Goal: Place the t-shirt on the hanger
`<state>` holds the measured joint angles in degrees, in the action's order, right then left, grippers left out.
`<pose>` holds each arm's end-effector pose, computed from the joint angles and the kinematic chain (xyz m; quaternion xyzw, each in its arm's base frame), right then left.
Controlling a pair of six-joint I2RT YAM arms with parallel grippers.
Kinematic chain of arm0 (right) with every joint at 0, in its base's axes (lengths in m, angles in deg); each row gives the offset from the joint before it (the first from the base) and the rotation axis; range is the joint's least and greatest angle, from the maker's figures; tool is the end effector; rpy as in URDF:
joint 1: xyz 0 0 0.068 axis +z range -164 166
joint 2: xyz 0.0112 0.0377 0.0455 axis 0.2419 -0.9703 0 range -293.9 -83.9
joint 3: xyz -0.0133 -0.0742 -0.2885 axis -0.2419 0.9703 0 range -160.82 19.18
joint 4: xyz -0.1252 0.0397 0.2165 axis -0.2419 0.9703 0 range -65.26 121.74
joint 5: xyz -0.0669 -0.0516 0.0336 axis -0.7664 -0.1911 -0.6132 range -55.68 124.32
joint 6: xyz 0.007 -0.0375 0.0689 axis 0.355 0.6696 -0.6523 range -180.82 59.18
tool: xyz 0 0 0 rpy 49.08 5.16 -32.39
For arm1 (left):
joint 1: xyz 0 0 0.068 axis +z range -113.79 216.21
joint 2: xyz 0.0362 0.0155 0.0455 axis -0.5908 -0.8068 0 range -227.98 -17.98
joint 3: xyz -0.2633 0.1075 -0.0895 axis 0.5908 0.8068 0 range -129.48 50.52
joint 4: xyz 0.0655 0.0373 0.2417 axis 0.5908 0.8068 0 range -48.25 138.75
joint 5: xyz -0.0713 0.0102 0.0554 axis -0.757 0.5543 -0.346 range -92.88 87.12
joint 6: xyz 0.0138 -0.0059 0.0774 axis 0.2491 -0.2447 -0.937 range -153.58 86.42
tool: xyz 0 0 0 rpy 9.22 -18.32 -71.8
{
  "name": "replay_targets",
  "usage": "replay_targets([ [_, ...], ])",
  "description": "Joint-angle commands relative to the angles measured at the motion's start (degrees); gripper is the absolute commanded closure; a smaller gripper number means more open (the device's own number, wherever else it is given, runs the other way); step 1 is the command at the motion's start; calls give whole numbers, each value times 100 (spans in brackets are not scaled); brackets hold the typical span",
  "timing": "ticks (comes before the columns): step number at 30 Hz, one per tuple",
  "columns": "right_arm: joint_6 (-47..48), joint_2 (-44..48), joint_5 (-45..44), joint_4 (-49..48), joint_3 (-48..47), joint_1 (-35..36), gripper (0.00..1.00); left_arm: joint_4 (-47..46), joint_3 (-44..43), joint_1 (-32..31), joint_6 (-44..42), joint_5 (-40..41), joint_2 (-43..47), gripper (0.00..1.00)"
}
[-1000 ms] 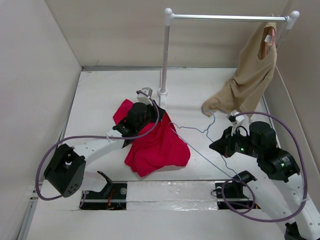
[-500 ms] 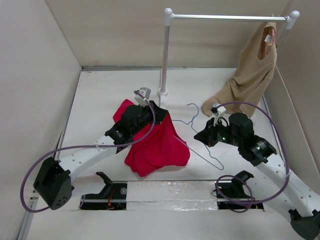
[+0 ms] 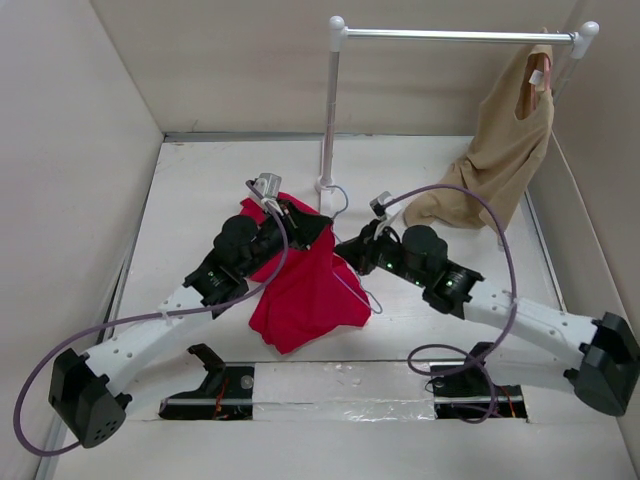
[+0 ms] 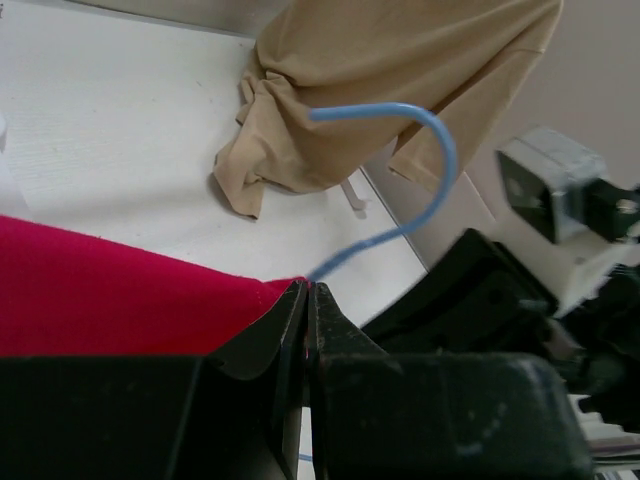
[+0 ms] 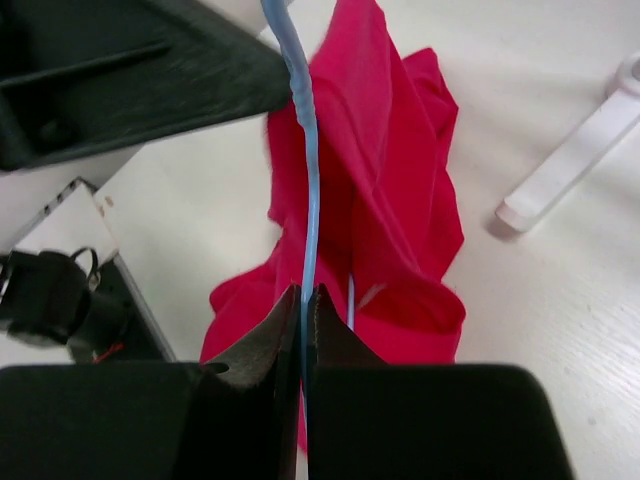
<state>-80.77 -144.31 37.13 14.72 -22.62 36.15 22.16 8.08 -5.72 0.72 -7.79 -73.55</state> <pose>0.1638 0.2015 0.3262 -0.2129 0.7275 0.3896 0.5231 0.1748 -0.1648 0.3734 0.0762 0.6620 -0.4824 0.5686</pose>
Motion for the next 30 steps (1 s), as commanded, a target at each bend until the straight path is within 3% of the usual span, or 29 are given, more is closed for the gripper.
replay_targets([
  [1, -176, -541, 157, -1983, 40, -32, 100, -36, -406, 1, 6, -212, 318, 100],
  [8, -624, -1764, 1484, -4460, 172, -321, 100, 324, -406, 1, -12, -28, 802, 100],
  [13, -423, -1607, 1109, -4992, 216, -436, 100, 852, -494, 1, -108, 367, 1074, 100],
  [17, 51, -992, 136, -4992, 348, -129, 100, 1054, -494, 1, -64, 429, 1136, 99],
  [21, 753, -352, -815, -4860, 497, 275, 100, 1160, -599, 1, -55, 833, 1084, 66],
  [24, 956, -95, -1168, -4843, 646, 390, 100, 1248, -844, 1, -161, 1009, 1013, 57],
  [30, 1300, 274, -1441, -4403, 682, 504, 100, 844, -1275, 1, -258, 825, 777, 55],
])
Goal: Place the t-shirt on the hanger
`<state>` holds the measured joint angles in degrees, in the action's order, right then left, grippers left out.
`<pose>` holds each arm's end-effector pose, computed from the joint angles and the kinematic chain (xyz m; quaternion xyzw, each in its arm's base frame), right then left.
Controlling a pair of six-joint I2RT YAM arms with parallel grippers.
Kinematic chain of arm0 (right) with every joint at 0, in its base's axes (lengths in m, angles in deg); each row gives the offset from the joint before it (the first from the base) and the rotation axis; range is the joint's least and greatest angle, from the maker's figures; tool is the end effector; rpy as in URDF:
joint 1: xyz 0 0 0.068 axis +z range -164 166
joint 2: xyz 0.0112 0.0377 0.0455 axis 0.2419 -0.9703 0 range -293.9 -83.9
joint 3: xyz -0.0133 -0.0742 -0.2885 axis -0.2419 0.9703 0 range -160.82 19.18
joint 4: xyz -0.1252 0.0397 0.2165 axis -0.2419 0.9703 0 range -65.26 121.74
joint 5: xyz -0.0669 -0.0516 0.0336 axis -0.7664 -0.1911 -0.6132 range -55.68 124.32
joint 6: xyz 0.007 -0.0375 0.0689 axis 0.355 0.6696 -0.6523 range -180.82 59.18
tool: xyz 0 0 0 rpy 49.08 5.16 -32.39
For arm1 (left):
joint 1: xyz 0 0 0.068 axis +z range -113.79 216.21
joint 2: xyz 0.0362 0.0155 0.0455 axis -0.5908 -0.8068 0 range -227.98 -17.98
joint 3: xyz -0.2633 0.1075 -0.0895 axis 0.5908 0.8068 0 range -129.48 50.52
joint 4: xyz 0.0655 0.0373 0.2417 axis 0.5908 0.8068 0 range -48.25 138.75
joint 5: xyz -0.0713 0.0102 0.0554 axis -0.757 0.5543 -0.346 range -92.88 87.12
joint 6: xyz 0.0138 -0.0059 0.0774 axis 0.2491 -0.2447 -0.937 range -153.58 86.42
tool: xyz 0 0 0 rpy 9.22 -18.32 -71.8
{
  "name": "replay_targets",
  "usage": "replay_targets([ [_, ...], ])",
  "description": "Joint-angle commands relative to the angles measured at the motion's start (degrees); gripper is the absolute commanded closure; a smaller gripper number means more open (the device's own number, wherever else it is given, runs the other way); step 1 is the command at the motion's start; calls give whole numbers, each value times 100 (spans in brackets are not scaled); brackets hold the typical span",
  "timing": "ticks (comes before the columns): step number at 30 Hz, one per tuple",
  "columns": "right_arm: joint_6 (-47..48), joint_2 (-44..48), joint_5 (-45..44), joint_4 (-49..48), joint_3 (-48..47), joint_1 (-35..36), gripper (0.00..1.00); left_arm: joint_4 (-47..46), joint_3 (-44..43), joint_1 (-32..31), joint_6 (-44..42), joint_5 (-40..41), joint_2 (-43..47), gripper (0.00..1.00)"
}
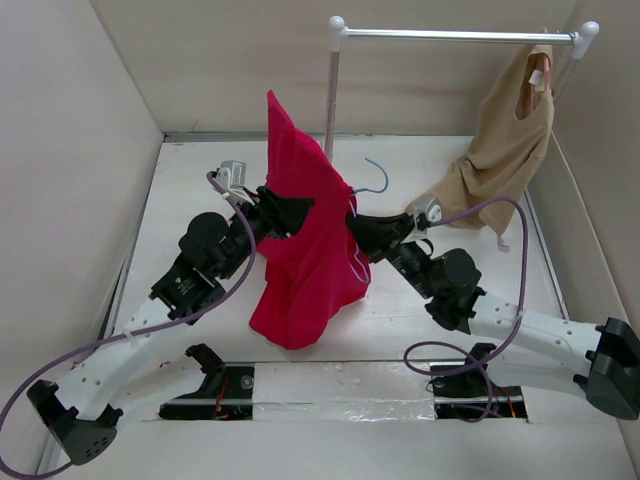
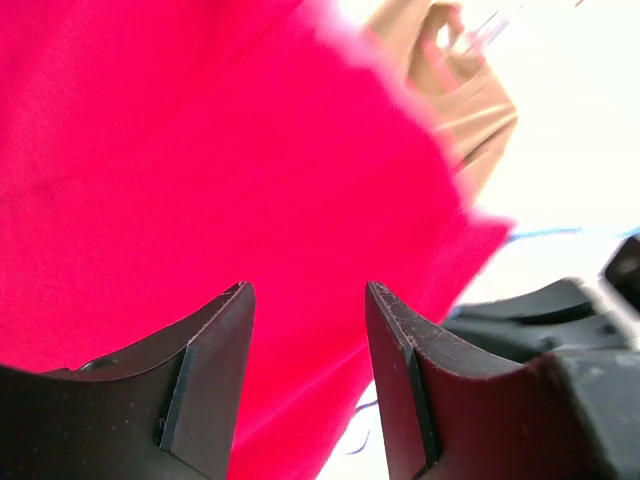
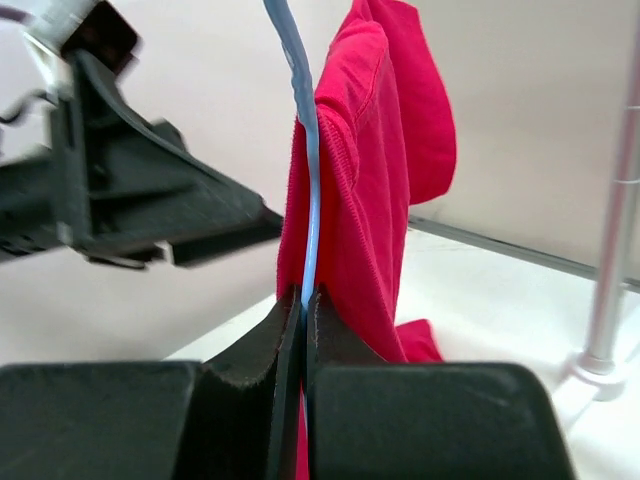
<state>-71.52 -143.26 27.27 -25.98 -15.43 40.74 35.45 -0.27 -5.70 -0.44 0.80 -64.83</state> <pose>0.1444 0.1900 0.3806 -0.1500 0.5100 0.4300 0.7297 0.1461 -0.1253 0.4263 0.0245 0.6409 -0.4509 0.6208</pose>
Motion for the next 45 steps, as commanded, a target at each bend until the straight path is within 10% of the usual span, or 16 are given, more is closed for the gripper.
replay_targets([
  [1, 393, 170, -438, -333, -37, 45, 100, -590, -476, -1, -124, -104, -122, 55],
  [22, 534, 126, -192, 299, -379, 150, 100, -1391, -1276, -1, 420, -580, -1766, 31],
  [33, 587, -270, -314, 607, -714, 335, 100, -1867, -828, -1, 720, -668, -1696, 100],
  [41, 367, -156, -420, 958, -618, 336, 95, -1690, -635, -1, 895, -439, -1362, 100],
  [45, 306, 142, -368, 1608, -530, 336, 54, -1725, -582, -1, 974, -430, -1283, 100],
])
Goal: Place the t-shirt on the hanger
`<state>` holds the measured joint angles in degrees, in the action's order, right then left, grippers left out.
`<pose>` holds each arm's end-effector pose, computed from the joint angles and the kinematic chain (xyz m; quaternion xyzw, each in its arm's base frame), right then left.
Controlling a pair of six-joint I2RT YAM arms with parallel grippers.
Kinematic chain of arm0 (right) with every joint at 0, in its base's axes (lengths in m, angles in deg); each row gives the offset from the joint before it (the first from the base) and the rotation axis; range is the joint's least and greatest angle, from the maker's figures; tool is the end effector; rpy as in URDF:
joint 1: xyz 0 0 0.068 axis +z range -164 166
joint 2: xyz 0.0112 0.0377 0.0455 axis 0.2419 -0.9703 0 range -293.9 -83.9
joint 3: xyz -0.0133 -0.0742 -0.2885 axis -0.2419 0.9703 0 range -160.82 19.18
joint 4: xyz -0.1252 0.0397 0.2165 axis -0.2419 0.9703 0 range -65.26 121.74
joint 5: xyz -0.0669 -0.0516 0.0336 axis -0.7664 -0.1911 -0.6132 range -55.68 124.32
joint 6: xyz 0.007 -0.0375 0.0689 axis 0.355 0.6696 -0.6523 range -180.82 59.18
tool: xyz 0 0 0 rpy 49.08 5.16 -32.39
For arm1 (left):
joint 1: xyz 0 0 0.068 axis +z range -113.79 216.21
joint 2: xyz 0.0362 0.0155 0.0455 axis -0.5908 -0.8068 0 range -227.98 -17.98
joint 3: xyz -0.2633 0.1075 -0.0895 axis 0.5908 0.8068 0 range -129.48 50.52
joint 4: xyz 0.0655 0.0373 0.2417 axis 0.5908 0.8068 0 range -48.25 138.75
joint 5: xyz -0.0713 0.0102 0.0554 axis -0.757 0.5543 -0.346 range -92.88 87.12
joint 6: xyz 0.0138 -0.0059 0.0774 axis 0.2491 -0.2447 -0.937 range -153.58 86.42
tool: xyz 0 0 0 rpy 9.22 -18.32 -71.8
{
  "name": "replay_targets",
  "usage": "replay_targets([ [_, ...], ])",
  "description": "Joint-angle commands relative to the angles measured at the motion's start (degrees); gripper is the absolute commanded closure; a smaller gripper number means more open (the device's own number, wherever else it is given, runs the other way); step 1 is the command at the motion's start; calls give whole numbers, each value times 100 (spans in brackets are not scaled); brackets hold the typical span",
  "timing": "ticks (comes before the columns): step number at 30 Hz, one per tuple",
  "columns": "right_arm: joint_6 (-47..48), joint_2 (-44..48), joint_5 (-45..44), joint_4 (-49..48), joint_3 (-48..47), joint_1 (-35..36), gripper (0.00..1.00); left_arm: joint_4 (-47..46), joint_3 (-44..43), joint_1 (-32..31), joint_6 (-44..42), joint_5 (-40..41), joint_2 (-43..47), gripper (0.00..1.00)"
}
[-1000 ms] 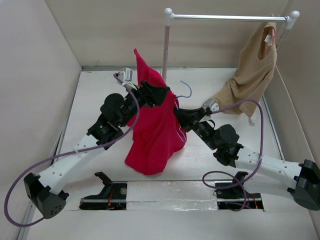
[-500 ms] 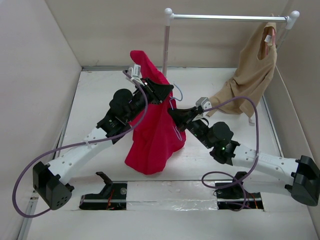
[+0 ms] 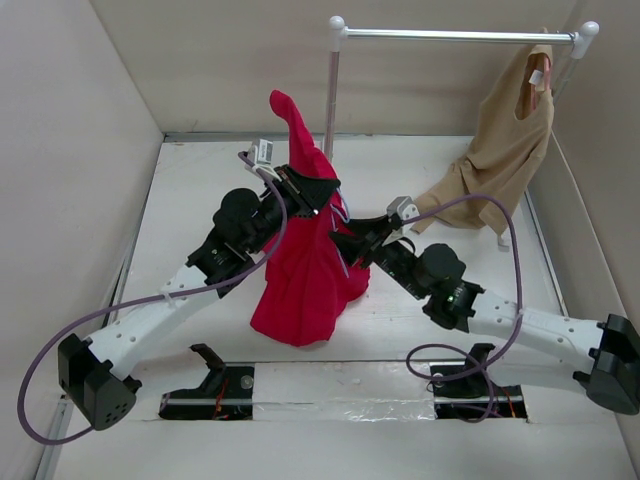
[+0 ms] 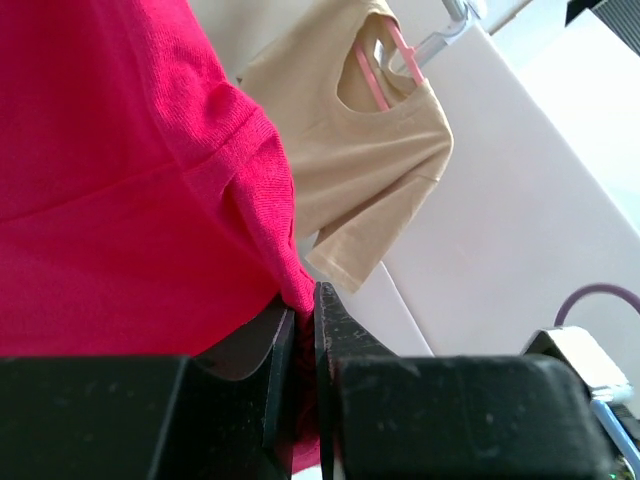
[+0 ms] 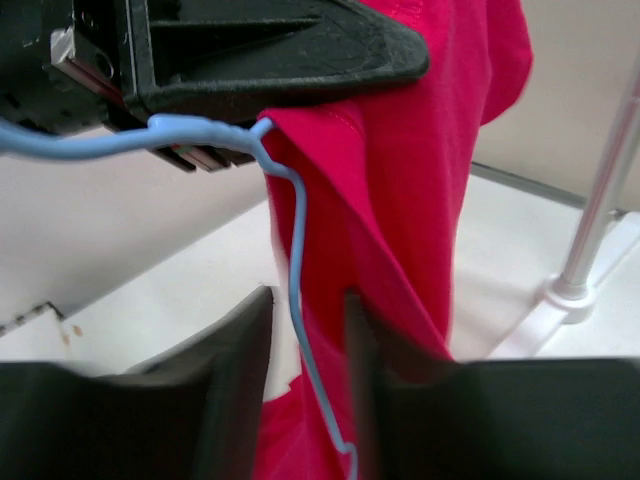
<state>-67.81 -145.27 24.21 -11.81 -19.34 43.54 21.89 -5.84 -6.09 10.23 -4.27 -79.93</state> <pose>0.1487 0.2117 0.3651 -0.2000 0.5860 0.3721 0.6915 0.1925 -0.1775 0.4410 0.0015 0.6139 -0.5444 0.5717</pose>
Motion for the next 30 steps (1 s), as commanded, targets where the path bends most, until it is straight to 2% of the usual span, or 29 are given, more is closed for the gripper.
replay_targets([
  [1, -66, 414, -9, 341, -94, 56, 49, -335, -24, 38, -83, 77, 245, 100],
  [4, -75, 791, 62, 1017, 186, -75, 40, -387, 81, 152, -5, 77, 315, 100],
  [7, -312, 1239, 307, 1028, 731, -286, 35, -387, 99, 345, 197, -212, 316, 100],
  [8, -356, 1284, 395, 958, 863, -505, 42, -405, 116, 346, 241, -274, 324, 100],
  [9, -417, 1293, 604, 888, 986, -646, 94, -448, 116, 346, 268, -309, 333, 100],
  [10, -470, 1189, 711, 844, 1152, -795, 100, -449, 108, 346, 277, -327, 350, 100],
  [13, -559, 890, 1615, 642, 1294, -1428, 100, -335, -15, 346, 303, -362, 333, 100],
  [14, -567, 707, 1800, 571, 1321, -1534, 93, -326, -16, 346, 312, -362, 333, 100],
  [15, -489, 635, 1993, 579, 1321, -1657, 69, -326, -7, 346, 321, -371, 368, 100],
  [16, -436, 582, 2056, 606, 1312, -1710, 56, -274, -24, 346, 312, -345, 386, 100],
  [18, -305, 398, 2484, 711, 1234, -1885, 37, 6, -155, 398, 251, -240, 386, 100],
  [22, -181, -208, 3138, 764, 953, -1966, 37, -106, -68, 398, 321, -257, 439, 100],
  [23, -189, -314, 3051, 720, 917, -1966, 39, -71, -103, 398, 304, -257, 421, 100],
  [25, -251, -534, 2997, 554, 926, -1913, 52, -62, -130, 398, 303, -239, 421, 100],
  [27, -260, -648, 3015, 351, 934, -1913, 59, -132, -86, 398, 321, -239, 430, 100],
  [28, -277, -701, 2971, 333, 943, -1913, 65, -98, -147, 398, 321, -239, 386, 100],
  [30, -373, -745, 2997, 123, 978, -1860, 100, -36, -235, 398, 321, -239, 333, 100],
])
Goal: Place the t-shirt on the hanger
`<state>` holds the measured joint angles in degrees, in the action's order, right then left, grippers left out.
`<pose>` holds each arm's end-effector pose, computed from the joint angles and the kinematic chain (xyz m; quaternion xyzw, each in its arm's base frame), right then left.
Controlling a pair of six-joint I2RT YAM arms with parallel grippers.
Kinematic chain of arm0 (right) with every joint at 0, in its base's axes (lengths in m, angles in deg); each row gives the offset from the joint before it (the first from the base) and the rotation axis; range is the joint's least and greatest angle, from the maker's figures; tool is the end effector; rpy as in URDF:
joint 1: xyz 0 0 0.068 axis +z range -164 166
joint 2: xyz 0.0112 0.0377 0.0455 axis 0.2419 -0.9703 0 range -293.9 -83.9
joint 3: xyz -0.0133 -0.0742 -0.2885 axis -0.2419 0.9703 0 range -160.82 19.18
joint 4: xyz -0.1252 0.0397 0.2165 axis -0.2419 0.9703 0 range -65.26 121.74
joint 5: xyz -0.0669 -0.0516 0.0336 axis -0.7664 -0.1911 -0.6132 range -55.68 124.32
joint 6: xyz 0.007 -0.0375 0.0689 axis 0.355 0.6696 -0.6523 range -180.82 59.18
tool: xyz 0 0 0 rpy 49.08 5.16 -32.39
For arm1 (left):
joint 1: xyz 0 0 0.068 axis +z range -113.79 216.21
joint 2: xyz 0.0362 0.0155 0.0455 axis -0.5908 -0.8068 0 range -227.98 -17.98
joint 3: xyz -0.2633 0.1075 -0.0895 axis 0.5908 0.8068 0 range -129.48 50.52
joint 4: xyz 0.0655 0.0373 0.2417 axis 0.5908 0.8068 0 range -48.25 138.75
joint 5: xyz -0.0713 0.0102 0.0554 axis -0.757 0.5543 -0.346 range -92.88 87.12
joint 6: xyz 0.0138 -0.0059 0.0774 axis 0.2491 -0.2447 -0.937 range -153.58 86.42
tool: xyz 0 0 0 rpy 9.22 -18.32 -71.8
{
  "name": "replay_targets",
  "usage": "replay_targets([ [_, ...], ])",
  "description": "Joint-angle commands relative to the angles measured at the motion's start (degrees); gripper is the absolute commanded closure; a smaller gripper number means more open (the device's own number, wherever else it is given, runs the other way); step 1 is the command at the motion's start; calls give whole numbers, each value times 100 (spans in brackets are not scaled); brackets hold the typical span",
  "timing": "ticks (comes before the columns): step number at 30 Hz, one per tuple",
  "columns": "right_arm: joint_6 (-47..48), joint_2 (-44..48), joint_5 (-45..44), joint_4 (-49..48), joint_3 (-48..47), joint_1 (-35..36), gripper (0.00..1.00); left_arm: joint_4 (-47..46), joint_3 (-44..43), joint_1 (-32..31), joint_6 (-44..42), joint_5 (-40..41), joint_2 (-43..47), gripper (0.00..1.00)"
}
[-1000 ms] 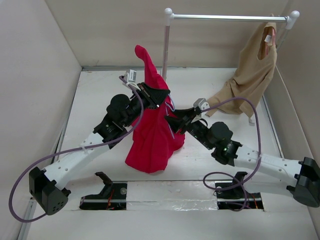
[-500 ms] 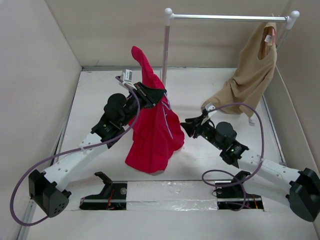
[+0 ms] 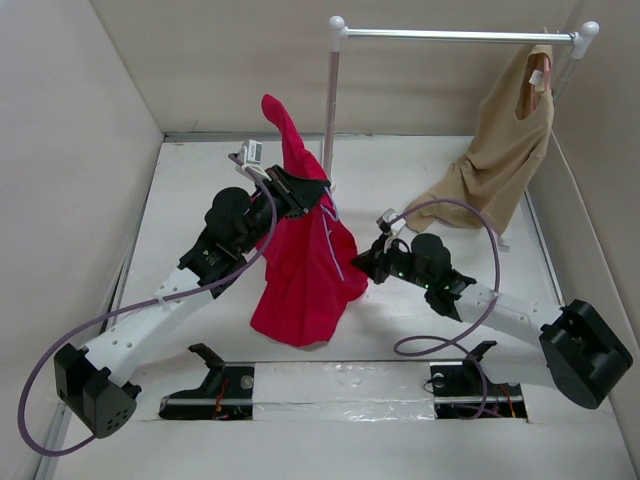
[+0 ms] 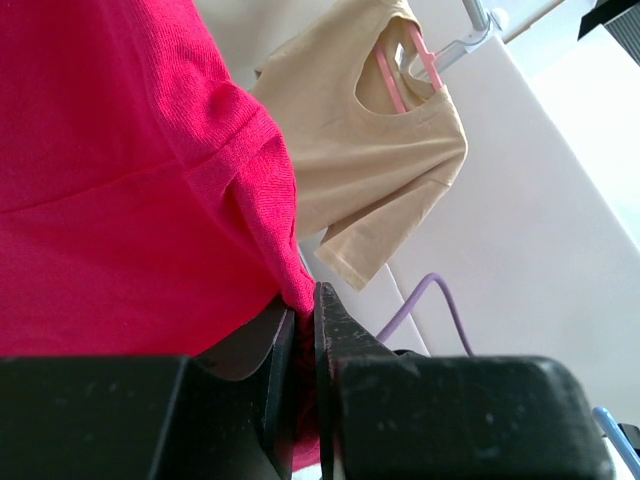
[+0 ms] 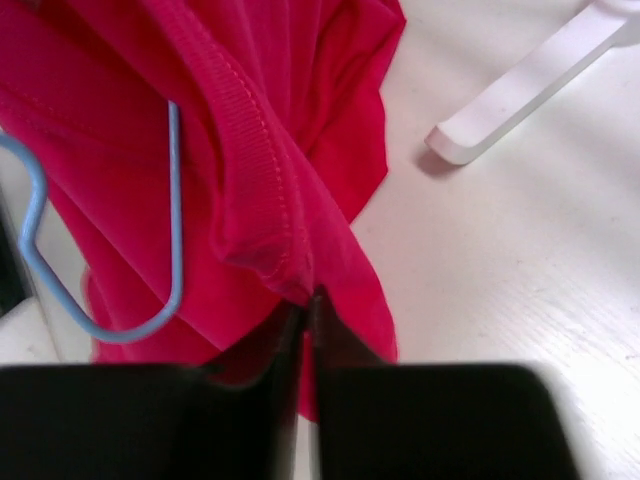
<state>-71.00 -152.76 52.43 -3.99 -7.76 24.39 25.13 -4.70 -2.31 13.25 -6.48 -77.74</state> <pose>0.1953 0.1815 0.2395 -0.2834 0.7267 0.3647 0.5085 0.1949 -0.1606 0.4347 -0.0212 0.6286 -0.5413 0.5580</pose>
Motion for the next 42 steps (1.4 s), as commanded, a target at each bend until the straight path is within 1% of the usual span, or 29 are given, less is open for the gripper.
replay_targets([
  [1, -81, -31, 175, -721, -163, 107, 100, -429, -340, 20, 28, -27, 97, 100],
  [2, -72, -22, 141, -643, -171, 107, 100, -508, -297, 20, 80, -18, 97, 100],
  [3, -81, 39, 88, -573, -163, 264, 100, -561, -296, 20, 98, 16, 79, 100],
  [6, -169, 276, -368, -450, 39, 615, 100, -631, -410, 20, 151, 122, -17, 100],
  [9, -344, 478, -685, -247, 364, 915, 100, -912, -489, 274, 309, 52, -87, 100],
  [11, -599, 592, -1132, -203, 714, 1249, 100, -966, -656, 493, 344, 52, -123, 100],
  [14, -924, 698, -1643, -107, 944, 1574, 100, -1176, -823, 617, 424, 78, -201, 100],
  [15, -1003, 733, -1974, -80, 1023, 1662, 100, -1168, -928, 618, 415, 104, -254, 100],
  [18, -1197, 751, -2162, 43, 1024, 1908, 100, -1176, -1245, 819, 458, 35, -465, 100],
  [20, -1206, 751, -2364, 244, 954, 2127, 100, -1221, -1385, 820, 468, 139, -606, 100],
  [21, -1224, 760, -2460, 306, 910, 2129, 100, -1212, -1421, 820, 476, 122, -667, 100],
  [24, -1233, 751, -2391, 394, 831, 2330, 100, -1343, -1421, 873, 503, 52, -817, 100],
  [25, -1224, 812, -2478, 560, 761, 2400, 100, -1378, -1352, 873, 485, 139, -878, 100],
  [26, -1224, 996, -2548, 927, 586, 2471, 100, -1457, -1264, 873, 494, 122, -905, 100],
  [29, -1180, 1365, -2531, 1281, 366, 2594, 100, -1545, -1132, 873, 345, 140, -1045, 100],
  [30, -1128, 1662, -2584, 1787, 86, 2664, 100, -1615, -1035, 873, 336, 53, -1063, 100],
  [32, -1013, 1963, -2865, 2499, -266, 2717, 100, -1686, -781, 873, 336, -185, -1116, 100],
  [33, -969, 2182, -2926, 2617, -625, 2717, 100, -1686, -666, 803, 318, -229, -1116, 100],
  [34, -812, 2253, -2988, 2853, -1037, 2717, 100, -1721, -370, 742, 353, -264, -1090, 100],
  [35, -732, 2254, -2971, 3030, -1041, 2717, 100, -1791, -193, 741, 397, -273, -1064, 100],
  [36, -662, 2228, -2962, 3118, -1416, 2717, 100, -1888, -43, 741, 458, -299, -1046, 100],
  [37, -592, 2080, -2927, 3171, -1576, 2717, 100, -1976, 176, 689, 572, -430, -1037, 100],
  [39, -591, 1834, -2822, 3068, -1770, 2717, 100, -1968, 301, 688, 634, -545, -1028, 100],
  [41, -573, 1228, -2576, 2726, -1789, 2717, 100, -1976, 503, 688, 739, -668, -932, 100],
  [42, -608, 991, -2532, 2767, -1815, 2717, 100, -1968, 547, 688, 766, -704, -879, 100],
])
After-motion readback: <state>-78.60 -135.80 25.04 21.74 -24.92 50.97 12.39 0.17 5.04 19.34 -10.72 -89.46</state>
